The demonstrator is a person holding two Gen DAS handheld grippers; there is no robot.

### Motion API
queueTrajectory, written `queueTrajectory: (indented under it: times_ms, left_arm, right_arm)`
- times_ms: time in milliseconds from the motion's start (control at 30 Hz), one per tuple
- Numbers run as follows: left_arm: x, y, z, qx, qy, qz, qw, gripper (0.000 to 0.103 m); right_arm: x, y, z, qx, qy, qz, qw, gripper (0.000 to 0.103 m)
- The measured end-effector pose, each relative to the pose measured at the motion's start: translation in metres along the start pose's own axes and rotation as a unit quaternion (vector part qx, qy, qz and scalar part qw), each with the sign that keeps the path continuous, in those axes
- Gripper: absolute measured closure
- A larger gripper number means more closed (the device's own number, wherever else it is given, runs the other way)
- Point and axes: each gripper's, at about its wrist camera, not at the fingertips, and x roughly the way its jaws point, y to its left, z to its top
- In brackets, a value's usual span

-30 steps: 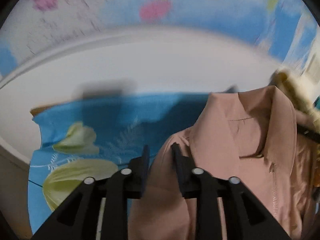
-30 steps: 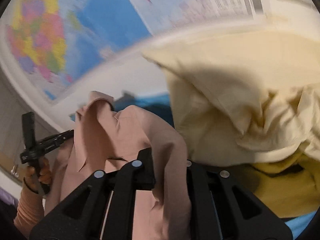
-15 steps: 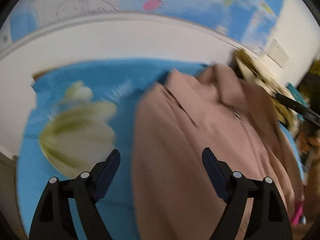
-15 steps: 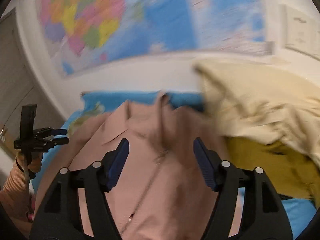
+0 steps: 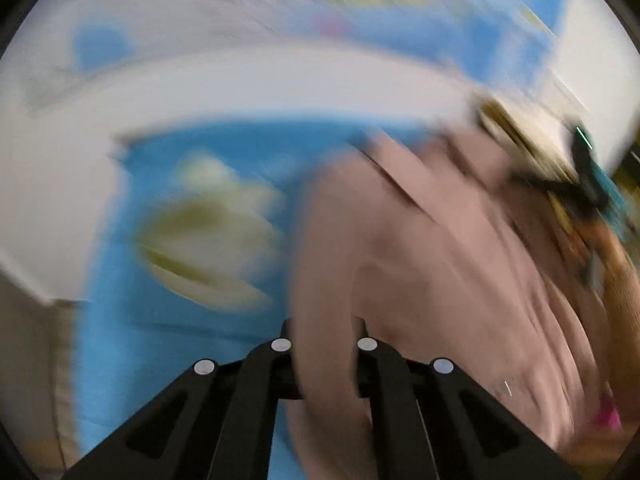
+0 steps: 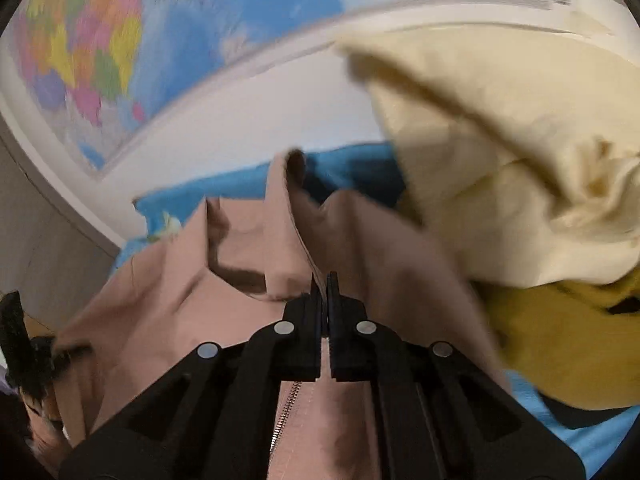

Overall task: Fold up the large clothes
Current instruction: 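Lay the pink jacket flat on the blue sheet with both grippers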

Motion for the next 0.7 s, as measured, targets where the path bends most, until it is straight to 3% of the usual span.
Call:
queueTrajectory:
  times_ms: [67,100,133,167,200,267,333,400,500,567,633,700]
  left_arm:
    - [-0.002,0.017,0.011,-0.015,-0.005,0.033,0.9993,0.088]
    - [0.004,0.017,0.011,0.002,0.004,0.073,0.9973,0.063]
    - [0.013,0.014,0.008,0.021,0.012,0.153,0.9879,0.044]
    - [0.02,0.01,0.003,0.03,0.017,0.202,0.9787,0.04]
    - [0.025,0.008,-0.006,0.031,0.033,0.196,0.9795,0.042]
    - [0.022,0.009,-0.02,0.01,0.049,0.105,0.9932,0.042]
    - [0.009,0.009,-0.039,-0.015,0.044,0.038,0.9982,0.036]
    - [-0.007,0.004,-0.063,-0.026,0.04,0.0,0.9989,0.022]
    - [-0.019,-0.013,-0.093,-0.006,0.044,-0.022,0.9988,0.022]
    - [-0.017,-0.03,-0.115,0.009,0.058,-0.024,0.998,0.036]
    - [-0.01,-0.036,-0.132,0.013,0.073,-0.024,0.997,0.094]
    - [-0.012,-0.028,-0.136,0.0,0.064,-0.009,0.9979,0.099]
  right_arm:
    - [-0.003,0.003,-0.004,-0.016,0.006,-0.02,1.0,0.095]
    - [-0.009,0.004,-0.012,-0.026,0.007,-0.031,0.999,0.085]
    - [-0.013,0.007,-0.017,-0.031,0.008,-0.029,0.999,0.067]
    - [-0.022,0.012,-0.028,-0.039,0.004,-0.019,0.999,0.058]
    - [-0.03,0.017,-0.037,-0.051,0.004,-0.012,0.999,0.047]
    - [-0.046,0.03,-0.06,-0.088,0.016,0.013,0.996,0.044]
    - [-0.062,0.046,-0.087,-0.128,0.026,0.034,0.991,0.041]
    - [-0.073,0.068,-0.114,-0.167,0.035,0.051,0.984,0.039]
    - [-0.089,0.096,-0.159,-0.216,0.052,0.09,0.971,0.033]
    - [-0.096,0.115,-0.188,-0.245,0.066,0.122,0.96,0.033]
    - [-0.096,0.133,-0.206,-0.274,0.07,0.132,0.95,0.028]
    - [-0.095,0.153,-0.223,-0.312,0.069,0.125,0.939,0.028]
